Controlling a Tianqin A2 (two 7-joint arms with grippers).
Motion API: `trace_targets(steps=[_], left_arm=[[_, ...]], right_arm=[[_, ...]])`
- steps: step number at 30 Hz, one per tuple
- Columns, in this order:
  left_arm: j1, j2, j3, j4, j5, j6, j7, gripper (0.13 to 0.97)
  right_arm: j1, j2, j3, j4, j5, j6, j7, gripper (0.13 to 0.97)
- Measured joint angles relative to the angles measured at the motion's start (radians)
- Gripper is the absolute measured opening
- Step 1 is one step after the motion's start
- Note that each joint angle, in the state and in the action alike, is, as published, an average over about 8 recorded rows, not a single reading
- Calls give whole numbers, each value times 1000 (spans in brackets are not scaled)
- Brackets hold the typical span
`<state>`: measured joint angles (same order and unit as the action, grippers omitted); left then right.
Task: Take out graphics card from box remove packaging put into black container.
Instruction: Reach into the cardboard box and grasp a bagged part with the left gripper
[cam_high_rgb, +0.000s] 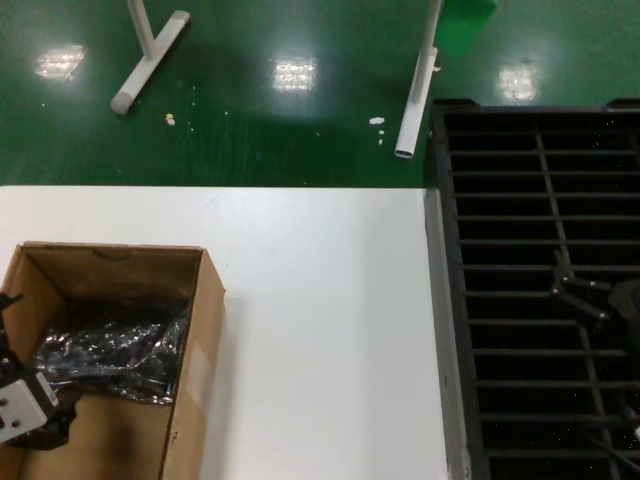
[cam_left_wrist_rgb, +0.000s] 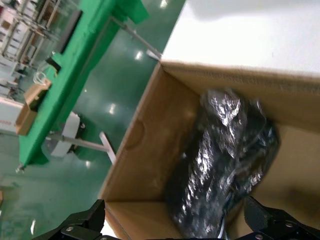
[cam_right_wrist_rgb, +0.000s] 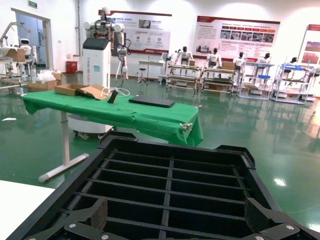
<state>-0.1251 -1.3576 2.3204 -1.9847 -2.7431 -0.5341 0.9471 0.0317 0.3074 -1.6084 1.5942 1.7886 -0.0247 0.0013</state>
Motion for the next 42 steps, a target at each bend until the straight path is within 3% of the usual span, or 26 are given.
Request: trace_targets(steps=[8, 15, 23, 34, 40, 42], left_arm=[[-180, 105, 174, 181, -8, 87, 31, 966], [-281, 124, 282, 245, -9, 140, 35, 952], [-348, 159, 327, 320, -6, 183, 43, 939], [-451, 228, 393, 429, 5, 251, 23, 796], [-469, 247, 416, 459, 23, 265, 3, 667], [-468, 249, 417, 464, 34, 267, -7, 667]], right_arm=[[0, 0, 0, 0, 0, 0, 0, 966], [0, 0, 0, 0, 0, 0, 0, 966], [0, 0, 0, 0, 0, 0, 0, 966], [0, 0, 0, 0, 0, 0, 0, 966], [0, 0, 0, 0, 0, 0, 0, 966], [0, 0, 0, 0, 0, 0, 0, 966]])
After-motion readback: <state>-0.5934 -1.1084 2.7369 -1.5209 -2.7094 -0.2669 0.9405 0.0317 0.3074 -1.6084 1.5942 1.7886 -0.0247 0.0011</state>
